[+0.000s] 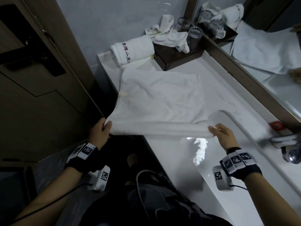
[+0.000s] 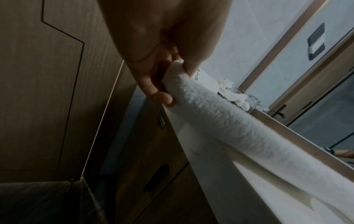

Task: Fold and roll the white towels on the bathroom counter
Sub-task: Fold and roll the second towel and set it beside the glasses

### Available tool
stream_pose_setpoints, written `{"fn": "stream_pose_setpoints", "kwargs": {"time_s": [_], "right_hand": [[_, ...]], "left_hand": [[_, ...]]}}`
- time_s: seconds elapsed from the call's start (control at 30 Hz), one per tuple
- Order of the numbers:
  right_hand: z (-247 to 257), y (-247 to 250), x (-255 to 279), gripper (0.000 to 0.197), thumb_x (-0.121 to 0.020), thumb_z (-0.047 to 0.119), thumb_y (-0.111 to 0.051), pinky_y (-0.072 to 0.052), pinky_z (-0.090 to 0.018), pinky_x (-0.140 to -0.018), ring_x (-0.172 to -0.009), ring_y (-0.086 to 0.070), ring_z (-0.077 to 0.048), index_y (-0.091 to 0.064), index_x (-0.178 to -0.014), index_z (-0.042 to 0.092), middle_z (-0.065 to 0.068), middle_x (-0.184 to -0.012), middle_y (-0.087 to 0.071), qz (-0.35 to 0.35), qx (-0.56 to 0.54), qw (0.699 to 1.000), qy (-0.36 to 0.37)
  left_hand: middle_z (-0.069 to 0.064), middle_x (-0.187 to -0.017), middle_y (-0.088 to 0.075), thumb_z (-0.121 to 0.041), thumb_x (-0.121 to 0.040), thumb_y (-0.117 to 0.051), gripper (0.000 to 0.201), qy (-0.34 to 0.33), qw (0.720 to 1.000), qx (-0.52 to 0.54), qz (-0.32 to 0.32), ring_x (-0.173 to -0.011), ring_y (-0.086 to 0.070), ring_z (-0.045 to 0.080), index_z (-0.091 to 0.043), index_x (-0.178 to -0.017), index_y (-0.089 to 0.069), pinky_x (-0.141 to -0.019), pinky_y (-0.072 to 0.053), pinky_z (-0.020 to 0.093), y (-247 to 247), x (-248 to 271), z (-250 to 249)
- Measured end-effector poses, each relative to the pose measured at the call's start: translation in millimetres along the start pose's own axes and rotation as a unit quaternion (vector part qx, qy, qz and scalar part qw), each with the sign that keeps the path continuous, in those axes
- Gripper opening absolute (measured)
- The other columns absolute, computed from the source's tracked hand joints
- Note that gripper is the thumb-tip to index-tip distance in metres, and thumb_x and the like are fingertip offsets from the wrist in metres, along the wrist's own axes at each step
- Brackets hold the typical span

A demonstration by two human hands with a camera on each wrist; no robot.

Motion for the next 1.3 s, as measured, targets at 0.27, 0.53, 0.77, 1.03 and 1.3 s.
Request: {"fn": "stream_pose_setpoints", "kwargs": {"time_s": [0.27, 0.53, 0.77, 1.03, 1.3], "right_hand": [[-17, -17, 8, 0.034, -0.082, 0.008, -0.067, -0.054, -0.04, -0.075, -0.076, -0.054, -0.027, -0.04, -0.06, 0.006, -0.014, -0.071, -0.05, 0.014, 0.009, 0.995, -0.099], [-21, -32, 12, 0.049, -0.083, 0.011, -0.065, -0.043, -0.028, -0.067, -0.091, -0.053, -0.023, -0.039, -0.124, 0.005, -0.01, -0.111, -0.051, 0.053, 0.083, 0.99, -0.098], [6, -45, -13, 0.017, -0.086, 0.008, -0.055, -0.039, -0.028, -0.073, -0.095, -0.053, -0.031, -0.056, -0.101, 0.001, -0.015, -0.098, -0.055, 0.033, 0.21, 0.974, -0.075], [53, -49, -63, 0.048, -0.086, 0.013, -0.058, -0.037, -0.041, -0.096, -0.117, -0.043, -0.04, -0.04, -0.127, -0.003, -0.027, -0.133, -0.035, -0.066, 0.182, 0.977, -0.086], [100, -61, -130, 0.052, -0.086, 0.018, -0.061, -0.035, -0.044, -0.103, -0.123, -0.038, -0.04, -0.039, -0.131, 0.002, -0.024, -0.135, -0.034, -0.023, 0.207, 0.975, -0.078]], "left_hand": [[0.005, -0.06, -0.031, -0.006, -0.089, -0.05, 0.028, 0.021, 0.995, -0.084, 0.051, -0.056, -0.031, 0.017, -0.007, -0.067, -0.032, -0.051, -0.023, 0.03, -10, 7, 18], [0.014, -0.097, -0.053, -0.003, -0.086, -0.057, 0.021, 0.079, 0.994, -0.008, 0.075, -0.087, -0.054, 0.028, -0.004, -0.104, -0.045, -0.078, -0.045, 0.041, -21, 6, 33], [0.002, -0.076, -0.056, -0.001, -0.084, -0.056, 0.028, 0.082, 0.989, -0.045, 0.113, -0.071, -0.057, 0.023, -0.004, -0.11, -0.045, -0.069, -0.041, 0.03, -21, -21, 31], [0.007, -0.093, -0.055, -0.003, -0.087, -0.054, 0.023, -0.08, 0.991, -0.083, 0.074, -0.084, -0.053, 0.019, -0.002, -0.109, -0.05, -0.076, -0.041, 0.029, -14, -97, -55], [0.017, -0.14, -0.04, 0.0, -0.082, -0.056, 0.047, -0.237, 0.942, -0.164, 0.172, -0.133, -0.035, 0.029, -0.001, -0.128, -0.047, -0.111, -0.023, 0.03, -89, -134, -122]]}}
Point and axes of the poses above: each hand's wrist, its own x-axis away from the middle knuckle, its own y-axis out of the back of the hand, z = x × y, the point moved 3 cm from there along -x, towards the middle knuckle
